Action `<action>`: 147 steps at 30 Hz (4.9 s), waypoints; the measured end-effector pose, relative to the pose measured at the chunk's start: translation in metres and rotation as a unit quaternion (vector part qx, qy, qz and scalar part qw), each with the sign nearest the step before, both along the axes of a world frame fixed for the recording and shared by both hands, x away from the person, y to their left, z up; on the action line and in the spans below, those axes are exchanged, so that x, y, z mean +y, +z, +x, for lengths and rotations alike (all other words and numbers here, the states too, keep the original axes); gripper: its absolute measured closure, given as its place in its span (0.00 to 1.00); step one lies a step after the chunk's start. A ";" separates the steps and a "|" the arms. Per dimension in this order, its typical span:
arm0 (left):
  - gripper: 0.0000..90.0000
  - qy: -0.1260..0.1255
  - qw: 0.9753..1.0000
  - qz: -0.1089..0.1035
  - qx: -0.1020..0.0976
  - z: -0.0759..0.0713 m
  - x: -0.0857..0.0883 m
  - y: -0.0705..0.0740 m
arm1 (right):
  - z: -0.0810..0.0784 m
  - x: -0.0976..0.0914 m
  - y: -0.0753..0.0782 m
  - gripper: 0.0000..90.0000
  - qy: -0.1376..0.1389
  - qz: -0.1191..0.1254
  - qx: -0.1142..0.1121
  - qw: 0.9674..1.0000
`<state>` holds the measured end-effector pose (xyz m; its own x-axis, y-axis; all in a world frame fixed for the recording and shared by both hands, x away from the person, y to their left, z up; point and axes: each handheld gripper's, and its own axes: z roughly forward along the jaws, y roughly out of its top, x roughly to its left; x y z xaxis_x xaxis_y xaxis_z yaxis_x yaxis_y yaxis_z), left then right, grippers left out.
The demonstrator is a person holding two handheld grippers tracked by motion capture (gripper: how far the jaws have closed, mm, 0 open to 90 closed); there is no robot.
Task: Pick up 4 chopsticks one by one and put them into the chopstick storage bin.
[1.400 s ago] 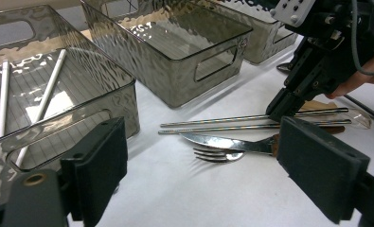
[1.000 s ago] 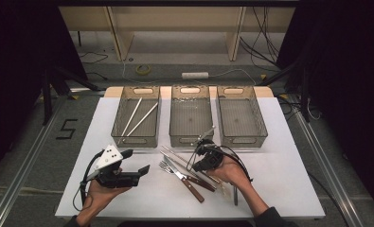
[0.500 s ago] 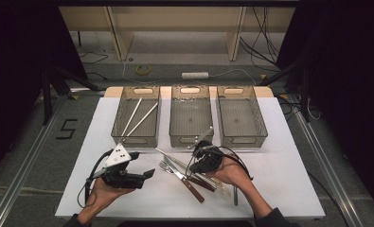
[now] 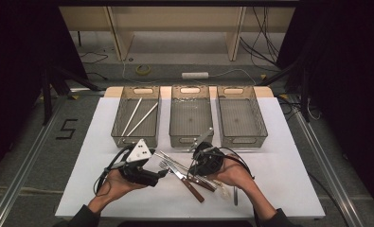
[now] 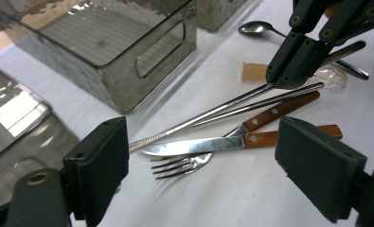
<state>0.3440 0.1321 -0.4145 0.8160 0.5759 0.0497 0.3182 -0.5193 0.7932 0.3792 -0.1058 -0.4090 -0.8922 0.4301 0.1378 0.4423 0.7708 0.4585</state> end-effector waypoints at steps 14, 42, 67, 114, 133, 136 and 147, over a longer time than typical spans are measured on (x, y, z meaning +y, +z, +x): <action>0.28 -0.069 0.992 0.107 0.012 0.006 -0.029 -0.006 | -0.007 0.007 0.003 0.96 0.039 -0.007 -0.006 0.999; 0.71 -0.139 0.975 0.175 0.013 0.000 -0.042 -0.017 | -0.016 0.014 0.005 0.96 0.085 -0.002 0.009 0.996; 0.95 -0.192 0.962 0.191 0.039 -0.003 -0.037 -0.019 | -0.007 -0.005 0.020 0.64 0.082 0.060 -0.005 0.995; 0.95 0.113 0.992 0.015 0.043 0.065 0.051 0.027 | -0.018 -0.053 -0.004 0.35 -0.116 0.199 -0.106 0.967; 0.95 0.186 0.982 -0.006 0.035 0.125 0.070 0.044 | -0.032 -0.055 -0.010 0.34 -0.111 0.211 -0.105 0.965; 0.95 0.194 0.980 -0.009 0.037 0.133 0.070 0.044 | -0.033 -0.056 -0.010 0.33 -0.112 0.211 -0.106 0.965; 0.95 0.230 0.972 -0.001 0.053 0.163 0.075 0.028 | -0.035 -0.053 -0.013 0.33 -0.101 0.207 -0.101 0.968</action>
<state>0.5068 0.2072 -0.3861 0.4726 0.8810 -0.0228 0.5969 -0.3010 0.7437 0.3438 -0.1590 -0.4223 -0.8223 0.5438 0.1677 0.4343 0.4092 0.8024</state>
